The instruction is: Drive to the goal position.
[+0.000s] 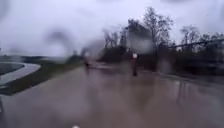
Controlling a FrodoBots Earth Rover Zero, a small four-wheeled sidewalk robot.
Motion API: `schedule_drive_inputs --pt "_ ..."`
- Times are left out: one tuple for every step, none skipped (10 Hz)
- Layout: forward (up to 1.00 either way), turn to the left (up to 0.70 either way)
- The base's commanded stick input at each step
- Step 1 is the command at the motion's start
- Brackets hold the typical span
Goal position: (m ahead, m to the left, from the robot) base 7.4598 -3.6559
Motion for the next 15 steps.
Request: schedule_drive_inputs --pt "0.70 0.00" --pt "0.70 0.00" --pt "0.70 0.00" --pt "0.70 0.00" --pt "0.70 0.00" --pt "0.70 0.00" --pt "0.70 0.00" --pt "0.70 0.00" --pt "0.70 0.00" --pt "0.70 0.00" --pt "0.70 0.00" --pt "0.70 0.00" --pt "0.70 0.00" --pt "0.70 0.00" --pt "0.70 0.00"
